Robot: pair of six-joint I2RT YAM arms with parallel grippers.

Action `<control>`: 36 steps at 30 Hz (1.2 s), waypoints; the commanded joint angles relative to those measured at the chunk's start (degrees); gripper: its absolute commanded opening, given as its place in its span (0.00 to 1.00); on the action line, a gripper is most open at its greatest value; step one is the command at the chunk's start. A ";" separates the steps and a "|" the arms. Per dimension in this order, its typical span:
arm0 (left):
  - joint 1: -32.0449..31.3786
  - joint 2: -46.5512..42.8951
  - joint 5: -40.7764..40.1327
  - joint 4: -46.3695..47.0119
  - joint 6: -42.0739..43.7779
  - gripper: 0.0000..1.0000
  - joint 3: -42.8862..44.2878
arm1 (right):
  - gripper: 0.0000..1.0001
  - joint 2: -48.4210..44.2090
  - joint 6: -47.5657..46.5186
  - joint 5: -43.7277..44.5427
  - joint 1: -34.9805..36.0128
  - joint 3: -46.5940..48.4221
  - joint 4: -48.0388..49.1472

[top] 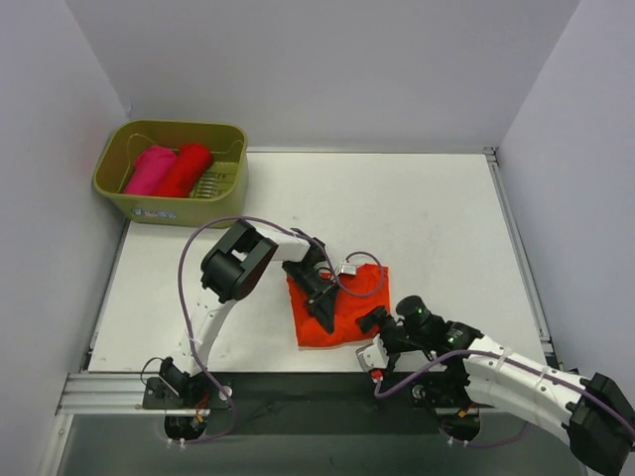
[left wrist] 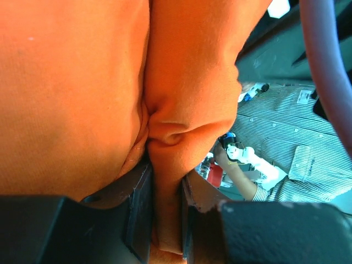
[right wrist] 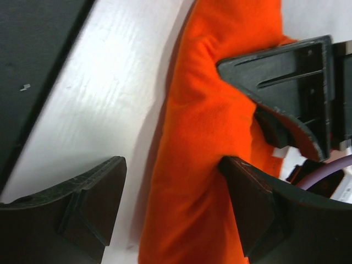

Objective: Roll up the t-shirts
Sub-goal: Roll the T-shirt to the center of the board.

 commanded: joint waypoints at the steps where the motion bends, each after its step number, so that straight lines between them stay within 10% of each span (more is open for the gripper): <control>1: 1.20 2.33 -3.17 -0.27 5.00 0.07 2.06 | 0.71 5.85 -2.72 9.20 3.35 -3.87 9.97; 10: 1.55 5.67 -1.94 -9.40 12.64 0.07 6.36 | 0.58 16.84 -0.88 20.64 5.90 -2.64 19.56; 14: 2.25 6.29 -1.32 -12.05 13.62 0.10 7.95 | 0.19 18.87 0.87 21.78 5.90 2.26 11.94; 17: 3.22 4.62 -2.46 -12.06 12.66 0.13 8.21 | 0.08 16.95 3.51 21.26 5.82 3.95 5.26; 25: 5.68 -11.36 -12.73 10.15 -9.09 0.33 3.74 | 0.05 12.54 8.80 8.36 1.87 10.01 -15.40; 36: 7.18 -44.40 -43.31 57.10 -26.01 0.45 -26.12 | 0.05 28.18 10.46 -2.72 -10.17 23.10 -28.33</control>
